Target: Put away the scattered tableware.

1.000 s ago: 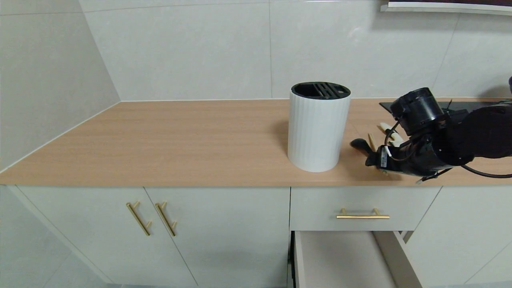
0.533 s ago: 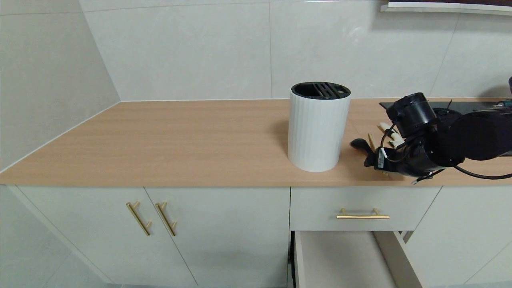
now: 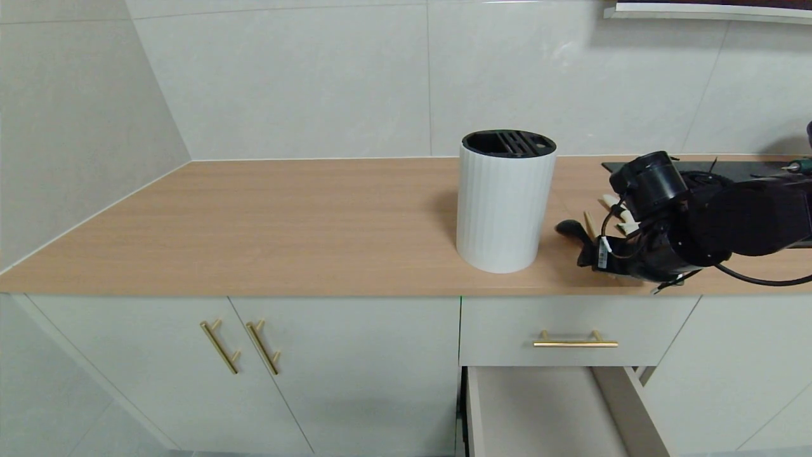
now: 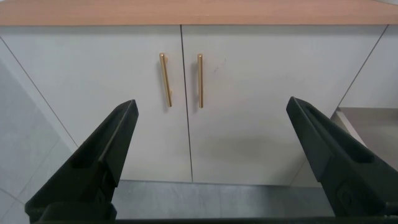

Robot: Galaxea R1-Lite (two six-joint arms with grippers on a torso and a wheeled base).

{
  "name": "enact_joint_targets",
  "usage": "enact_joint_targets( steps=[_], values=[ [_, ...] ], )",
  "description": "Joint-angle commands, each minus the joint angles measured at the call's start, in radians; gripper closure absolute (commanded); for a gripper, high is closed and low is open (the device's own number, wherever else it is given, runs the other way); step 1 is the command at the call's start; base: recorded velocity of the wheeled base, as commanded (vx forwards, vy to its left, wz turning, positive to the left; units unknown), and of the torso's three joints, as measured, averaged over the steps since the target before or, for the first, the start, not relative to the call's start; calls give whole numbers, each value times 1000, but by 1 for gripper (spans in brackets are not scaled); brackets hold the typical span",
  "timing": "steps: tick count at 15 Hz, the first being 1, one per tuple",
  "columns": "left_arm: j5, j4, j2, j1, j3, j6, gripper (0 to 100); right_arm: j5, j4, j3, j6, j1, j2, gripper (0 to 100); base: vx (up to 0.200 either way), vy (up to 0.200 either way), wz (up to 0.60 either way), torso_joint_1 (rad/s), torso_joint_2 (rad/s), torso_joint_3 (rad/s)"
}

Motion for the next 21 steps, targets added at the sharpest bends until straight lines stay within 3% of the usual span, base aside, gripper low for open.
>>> enact_joint_targets(
  steps=[1,12,17,19,21],
  values=[
    [1,0,1,0,0,0,0,0,-1,0,0,0,2,100,0,0,0,0,0,0],
    [1,0,1,0,0,0,0,-1,4,4,-3,0,-59,100,0,0,0,0,0,0],
    [1,0,1,-1,0,0,0,8,8,92,-11,0,-248,100,0,0,0,0,0,0],
    [1,0,1,0,0,0,0,66,28,195,-37,0,-432,100,0,0,0,0,0,0],
    [1,0,1,0,0,0,0,192,103,258,-50,2,-630,100,0,0,0,0,0,0]
  ],
)
